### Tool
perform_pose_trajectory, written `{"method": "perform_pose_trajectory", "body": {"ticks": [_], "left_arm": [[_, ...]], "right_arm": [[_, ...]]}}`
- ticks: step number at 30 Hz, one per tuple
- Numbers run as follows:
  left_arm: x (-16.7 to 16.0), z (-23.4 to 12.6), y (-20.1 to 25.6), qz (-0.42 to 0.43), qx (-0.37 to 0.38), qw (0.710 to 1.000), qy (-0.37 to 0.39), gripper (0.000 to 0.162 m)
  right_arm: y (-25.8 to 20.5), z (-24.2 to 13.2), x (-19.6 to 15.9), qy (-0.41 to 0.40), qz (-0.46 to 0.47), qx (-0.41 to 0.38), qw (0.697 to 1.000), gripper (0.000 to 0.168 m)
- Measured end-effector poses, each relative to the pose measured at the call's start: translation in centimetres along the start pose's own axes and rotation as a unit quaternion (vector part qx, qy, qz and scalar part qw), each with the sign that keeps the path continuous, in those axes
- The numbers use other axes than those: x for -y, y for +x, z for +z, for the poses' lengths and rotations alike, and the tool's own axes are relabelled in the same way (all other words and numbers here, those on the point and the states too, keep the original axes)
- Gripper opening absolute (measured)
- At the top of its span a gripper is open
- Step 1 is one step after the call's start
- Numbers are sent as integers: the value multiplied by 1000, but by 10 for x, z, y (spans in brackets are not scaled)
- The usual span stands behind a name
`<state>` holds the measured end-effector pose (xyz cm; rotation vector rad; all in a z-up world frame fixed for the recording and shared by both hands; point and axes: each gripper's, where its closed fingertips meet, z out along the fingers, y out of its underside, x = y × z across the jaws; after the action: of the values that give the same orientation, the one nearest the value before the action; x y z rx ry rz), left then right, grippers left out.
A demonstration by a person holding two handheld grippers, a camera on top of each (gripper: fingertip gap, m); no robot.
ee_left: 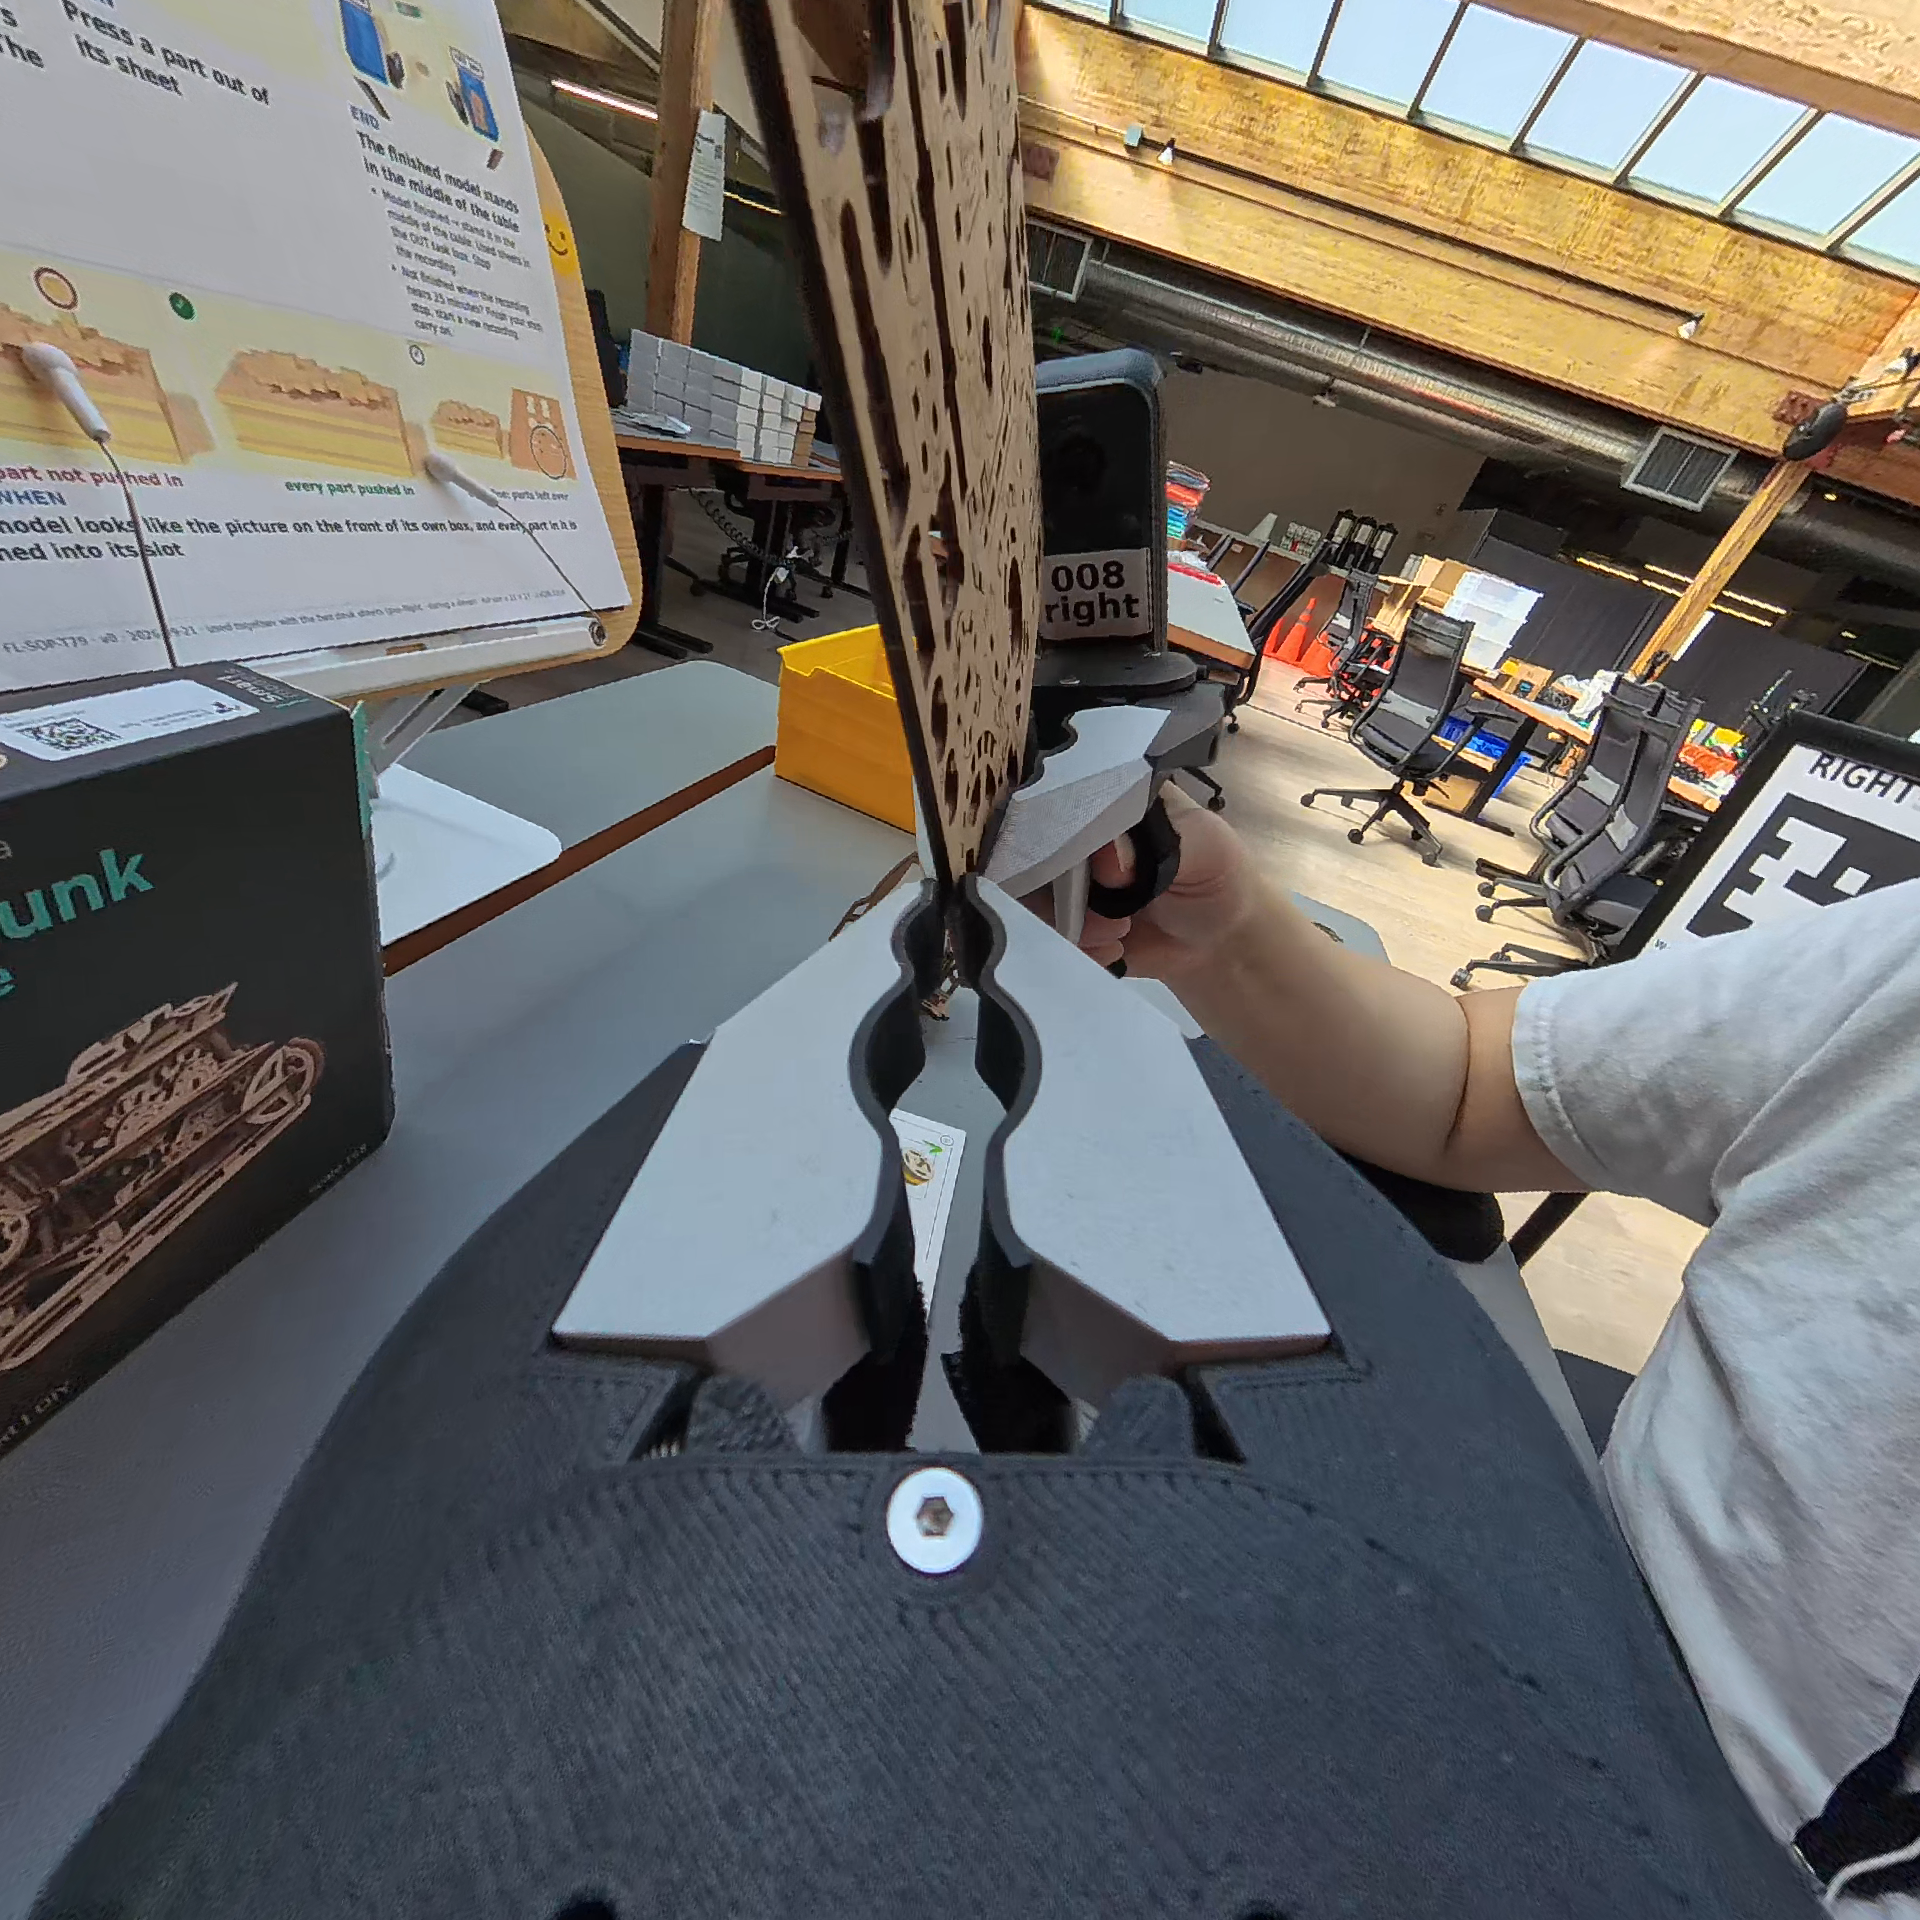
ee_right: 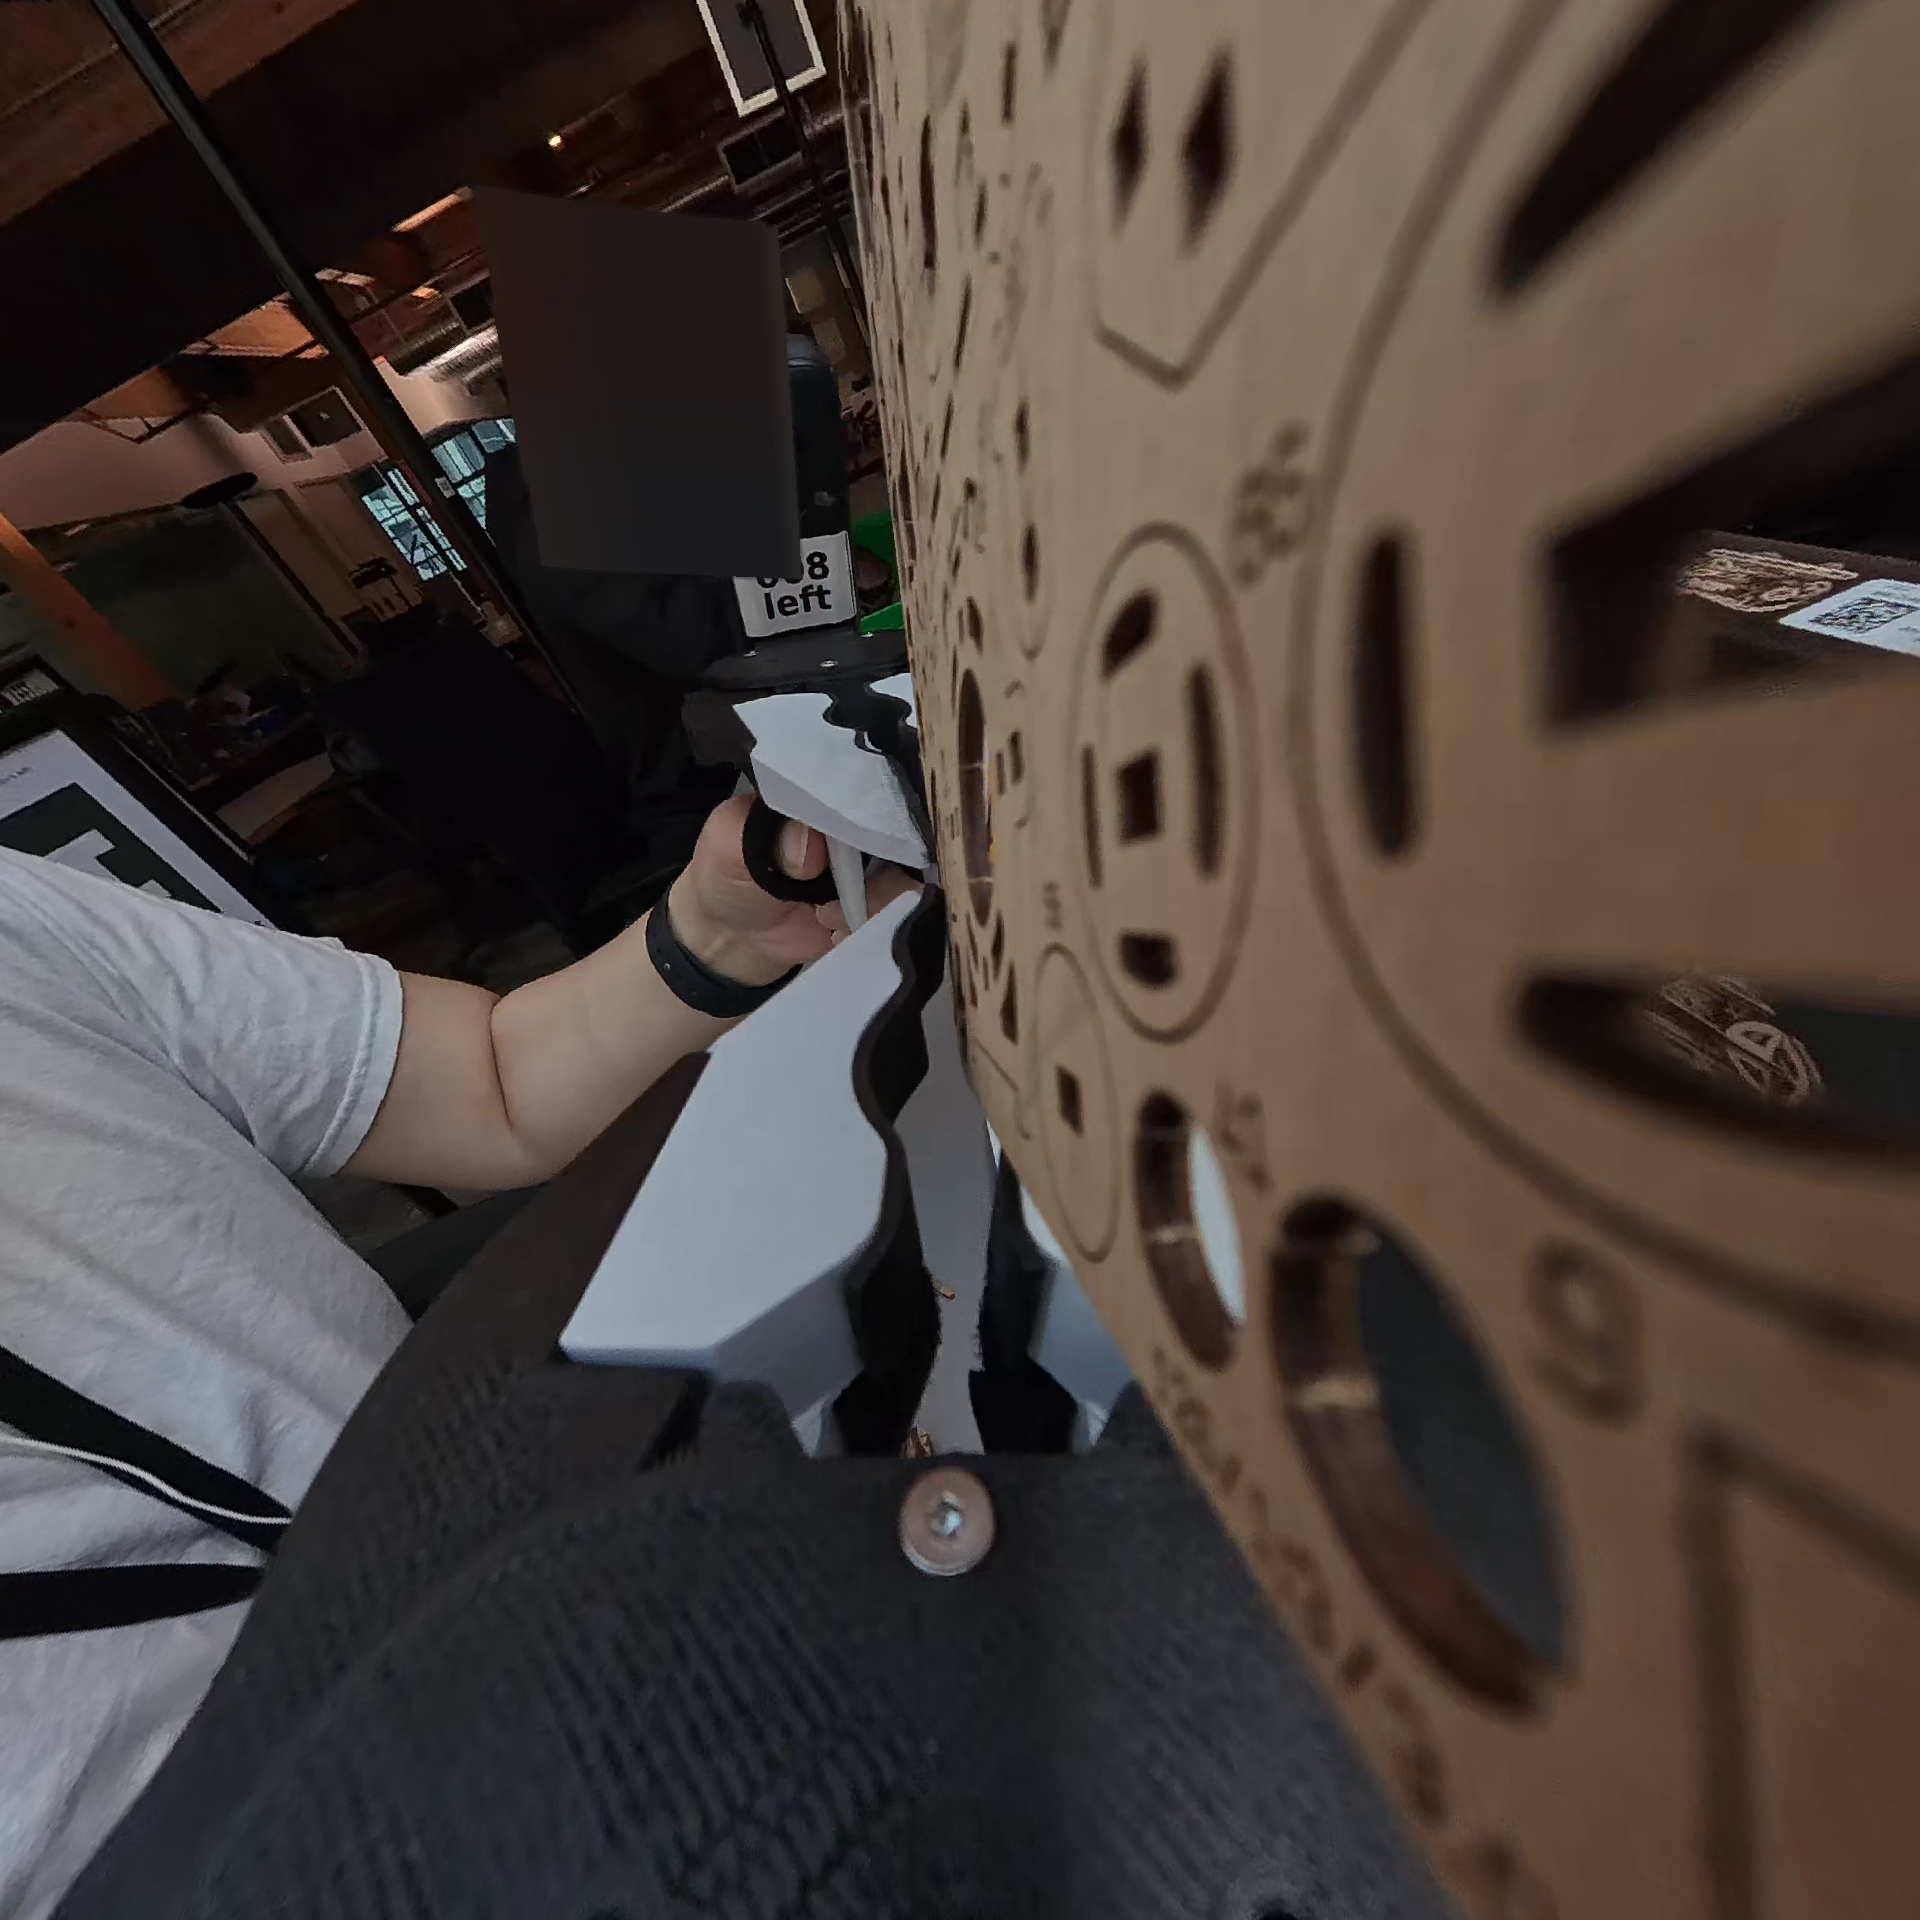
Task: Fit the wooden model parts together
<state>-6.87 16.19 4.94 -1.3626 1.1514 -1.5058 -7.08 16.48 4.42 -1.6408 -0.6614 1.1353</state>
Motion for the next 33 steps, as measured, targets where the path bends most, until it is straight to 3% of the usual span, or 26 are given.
{"method": "perform_pose_trajectory", "body": {"ticks": [7,10,12,16,19,21,33], "left_arm": [[-2,1,-5,3,13,1000,4,1],[5,-2,-1,-5,-23,999,35,2],[4,-2,-2,-13,-28,999,34,11],[-5,9,11,-5,-50,999,8,9],[-8,18,17,-24,-66,997,14,10],[-5,18,16,-39,-69,996,33,0],[-5,18,16,-68,-95,992,51,7]], "right_arm": [[6,0,-1,-3,-8,-22,1000,0],[-2,1,5,25,-5,4,1000,0],[-4,-3,15,67,20,19,997,0],[0,-12,25,98,32,18,995,0],[-4,-10,25,101,31,24,994,0],[-7,-10,28,112,36,37,992,0],[-2,-11,28,119,41,29,992,0]]}}
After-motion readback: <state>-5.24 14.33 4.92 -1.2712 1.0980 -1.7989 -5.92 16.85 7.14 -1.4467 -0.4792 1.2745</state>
